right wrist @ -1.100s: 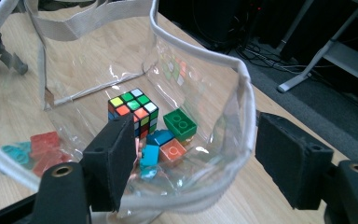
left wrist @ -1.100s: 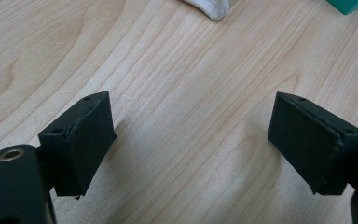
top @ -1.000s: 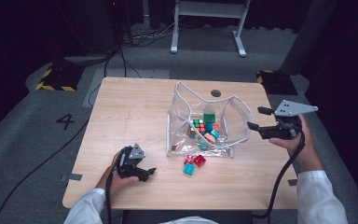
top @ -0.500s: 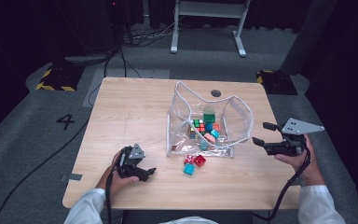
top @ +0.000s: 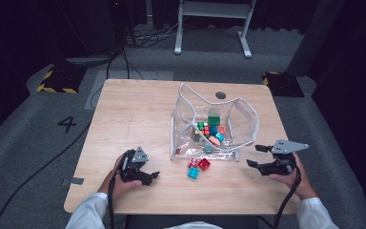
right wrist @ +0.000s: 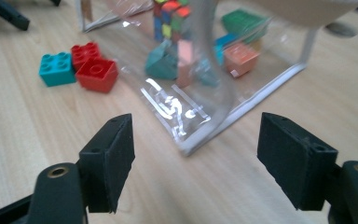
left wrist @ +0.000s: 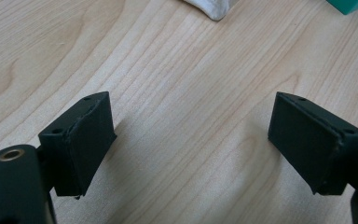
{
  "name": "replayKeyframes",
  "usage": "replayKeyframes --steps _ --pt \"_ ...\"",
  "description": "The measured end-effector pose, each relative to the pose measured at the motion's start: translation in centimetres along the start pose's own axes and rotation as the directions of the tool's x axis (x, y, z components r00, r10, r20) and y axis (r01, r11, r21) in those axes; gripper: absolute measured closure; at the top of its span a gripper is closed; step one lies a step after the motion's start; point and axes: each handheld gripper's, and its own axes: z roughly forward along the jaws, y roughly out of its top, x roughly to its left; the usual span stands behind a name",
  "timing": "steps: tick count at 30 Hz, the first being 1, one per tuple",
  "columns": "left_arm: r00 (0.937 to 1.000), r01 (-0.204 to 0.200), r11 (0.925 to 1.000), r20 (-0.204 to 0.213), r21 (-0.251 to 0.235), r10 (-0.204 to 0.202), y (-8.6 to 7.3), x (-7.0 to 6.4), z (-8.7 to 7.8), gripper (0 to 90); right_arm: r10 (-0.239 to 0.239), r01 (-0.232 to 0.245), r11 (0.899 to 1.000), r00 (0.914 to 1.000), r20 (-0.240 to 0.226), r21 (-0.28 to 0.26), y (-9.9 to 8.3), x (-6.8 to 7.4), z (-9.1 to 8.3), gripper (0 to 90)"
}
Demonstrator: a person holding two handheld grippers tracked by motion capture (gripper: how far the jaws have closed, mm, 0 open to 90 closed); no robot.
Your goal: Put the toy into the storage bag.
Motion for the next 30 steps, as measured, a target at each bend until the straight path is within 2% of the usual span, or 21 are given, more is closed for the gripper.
replayKeyframes --steps 5,6,8,9,16,18,19,21,22,23,24,27,28,29,30 --pt "1.0000 -0.001 1.0000 0.000 0.000 0.001 0.0 0.0 0.0 14.4 0.017 -0.014 0.999 0.9982 -0.058 0.036 -1.5 0.9 1.7 28.6" --pt "1.0000 0.000 1.0000 0.000 0.000 0.000 0.0 0.0 0.0 14.4 0.010 -0.006 0.998 0.9978 -0.066 0.058 -1.7 1.2 2.0 29.0" --pt "1.0000 0.000 1.0000 0.000 0.000 0.000 0.0 0.0 0.0 14.4 0.000 0.005 0.998 0.9972 -0.075 0.066 -1.9 1.8 2.7 31.2" --pt "1.0000 0.000 1.0000 0.000 0.000 0.000 0.0 0.0 0.0 14.4 -0.001 0.008 0.998 0.9953 -0.097 0.066 -2.0 2.1 3.2 31.5" --pt "1.0000 0.000 1.0000 0.000 0.000 0.000 0.0 0.0 0.0 14.4 -0.055 0.065 0.996 0.9878 -0.146 0.064 -1.5 4.4 5.9 33.9" --pt "1.0000 0.000 1.0000 0.000 0.000 0.000 0.0 0.0 0.0 14.4 -0.048 0.060 0.996 0.9867 -0.155 0.072 -1.2 5.1 6.6 34.7" --pt "1.0000 0.000 1.0000 0.000 0.000 0.000 0.0 0.0 0.0 14.4 -0.023 0.038 0.995 0.9863 -0.163 0.091 -1.1 5.6 7.0 35.0" --pt "1.0000 -0.001 1.0000 0.000 0.000 0.001 0.0 0.0 0.0 14.4 -0.035 0.051 0.995 0.9856 -0.166 0.091 -1.0 6.0 7.7 35.6" --pt "1.0000 0.000 1.0000 0.000 0.000 0.000 0.0 0.0 0.0 14.4 -0.068 0.081 0.994 0.9818 -0.177 0.070 -0.9 6.0 8.2 35.8" --pt "1.0000 -0.001 1.0000 0.000 0.000 0.001 0.0 0.0 0.0 14.4 -0.053 0.067 0.995 0.9817 -0.183 0.074 -0.8 6.4 8.6 36.7" --pt "1.0000 -0.001 1.0000 0.001 0.000 0.001 0.0 0.0 0.0 14.4 -0.044 0.060 0.995 0.9827 -0.180 0.082 -0.6 6.7 8.8 37.4" --pt "1.0000 -0.001 1.0000 0.000 0.000 0.001 0.0 0.0 0.0 14.4 -0.063 0.074 0.996 0.9834 -0.170 0.056 0.0 7.4 9.6 37.6" --pt "1.0000 0.000 1.0000 0.001 0.000 0.000 0.0 0.0 0.0 14.4 -0.066 0.079 0.995 0.9824 -0.175 0.068 0.1 7.7 9.9 37.1" --pt "1.0000 -0.001 1.0000 0.001 0.000 0.001 0.0 0.0 0.0 14.3 -0.061 0.079 0.990 0.9861 -0.155 0.118 0.3 8.1 10.3 35.9" --pt "1.0000 0.000 1.0000 0.000 0.000 0.000 0.0 0.0 0.0 14.3 -0.053 0.070 0.990 0.9885 -0.142 0.119 0.5 8.3 10.5 35.9"
